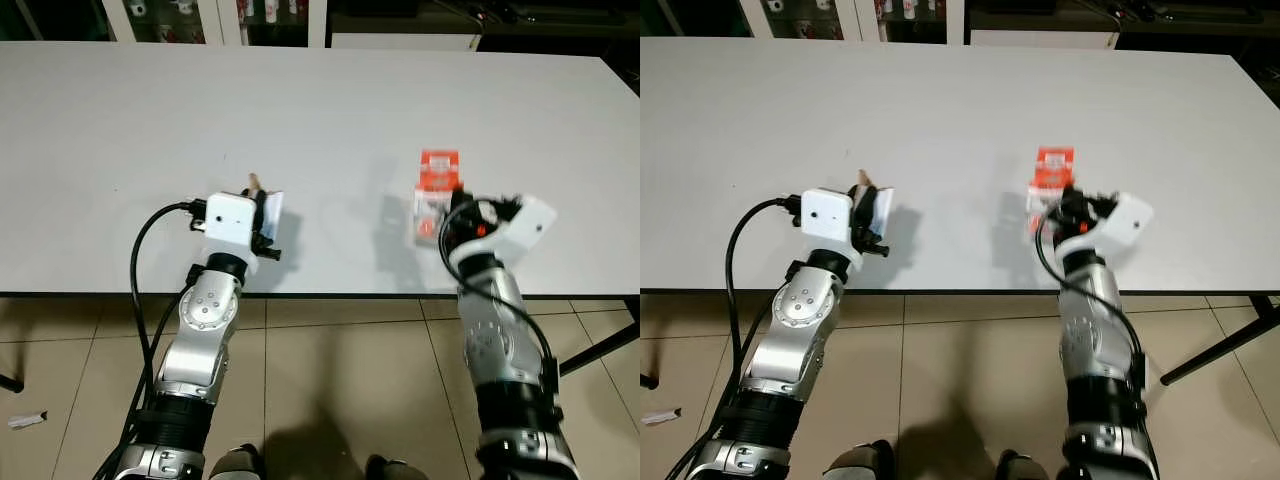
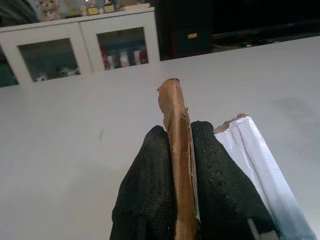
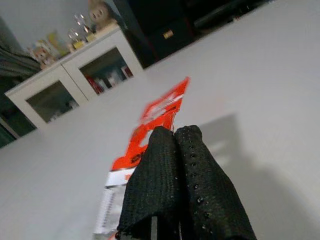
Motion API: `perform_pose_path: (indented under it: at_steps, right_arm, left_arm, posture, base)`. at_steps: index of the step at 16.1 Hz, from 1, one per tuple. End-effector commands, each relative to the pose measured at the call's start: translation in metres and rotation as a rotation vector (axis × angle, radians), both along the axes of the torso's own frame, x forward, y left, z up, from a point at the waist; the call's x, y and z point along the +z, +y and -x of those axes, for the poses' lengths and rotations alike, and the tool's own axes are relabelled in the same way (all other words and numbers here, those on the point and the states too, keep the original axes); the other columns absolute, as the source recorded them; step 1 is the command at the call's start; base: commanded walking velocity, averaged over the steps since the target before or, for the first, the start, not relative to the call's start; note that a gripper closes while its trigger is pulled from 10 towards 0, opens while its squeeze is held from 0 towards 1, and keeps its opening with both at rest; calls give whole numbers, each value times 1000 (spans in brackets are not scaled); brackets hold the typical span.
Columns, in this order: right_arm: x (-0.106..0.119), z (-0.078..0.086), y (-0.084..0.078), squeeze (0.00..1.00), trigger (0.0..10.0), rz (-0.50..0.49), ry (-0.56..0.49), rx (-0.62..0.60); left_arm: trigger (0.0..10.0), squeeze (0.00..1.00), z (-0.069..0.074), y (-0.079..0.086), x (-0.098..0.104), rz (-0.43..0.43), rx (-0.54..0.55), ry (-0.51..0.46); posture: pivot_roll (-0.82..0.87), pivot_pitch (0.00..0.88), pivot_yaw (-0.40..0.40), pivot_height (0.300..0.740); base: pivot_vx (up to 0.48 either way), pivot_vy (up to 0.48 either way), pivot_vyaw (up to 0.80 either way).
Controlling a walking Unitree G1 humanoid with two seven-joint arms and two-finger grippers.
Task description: Picking trash to rubbish bin
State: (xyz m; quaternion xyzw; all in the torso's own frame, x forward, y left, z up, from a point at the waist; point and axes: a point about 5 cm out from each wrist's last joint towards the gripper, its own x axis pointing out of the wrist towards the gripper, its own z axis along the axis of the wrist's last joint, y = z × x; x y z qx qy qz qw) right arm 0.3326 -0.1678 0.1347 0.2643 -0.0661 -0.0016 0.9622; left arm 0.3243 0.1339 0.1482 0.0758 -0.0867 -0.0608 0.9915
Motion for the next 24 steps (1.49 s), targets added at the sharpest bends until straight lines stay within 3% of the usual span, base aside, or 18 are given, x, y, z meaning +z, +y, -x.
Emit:
perform_pose_path:
  at_steps: [1,12,24]
  right_arm:
    - [0,1,1,0,10000,3,2,4]
    - [-5,5,-2,0,10000,40,28,-12]
    - [-6,7,-1,0,10000,100,36,15]
  left_arm:
    - [10000,0,-2,-3,3,-2,0,-16]
    - [10000,0,-2,-4,-1,-9,-1,-19]
    - [10000,0,-1,-4,-2,-11,5,-16]
  posture:
    - [-13,89,-14,740]
    - [-12,50,-15,740]
    - [-15,79,-21,740]
  base:
    - [0,0,0]
    - [0,0,0]
    - [0,0,795]
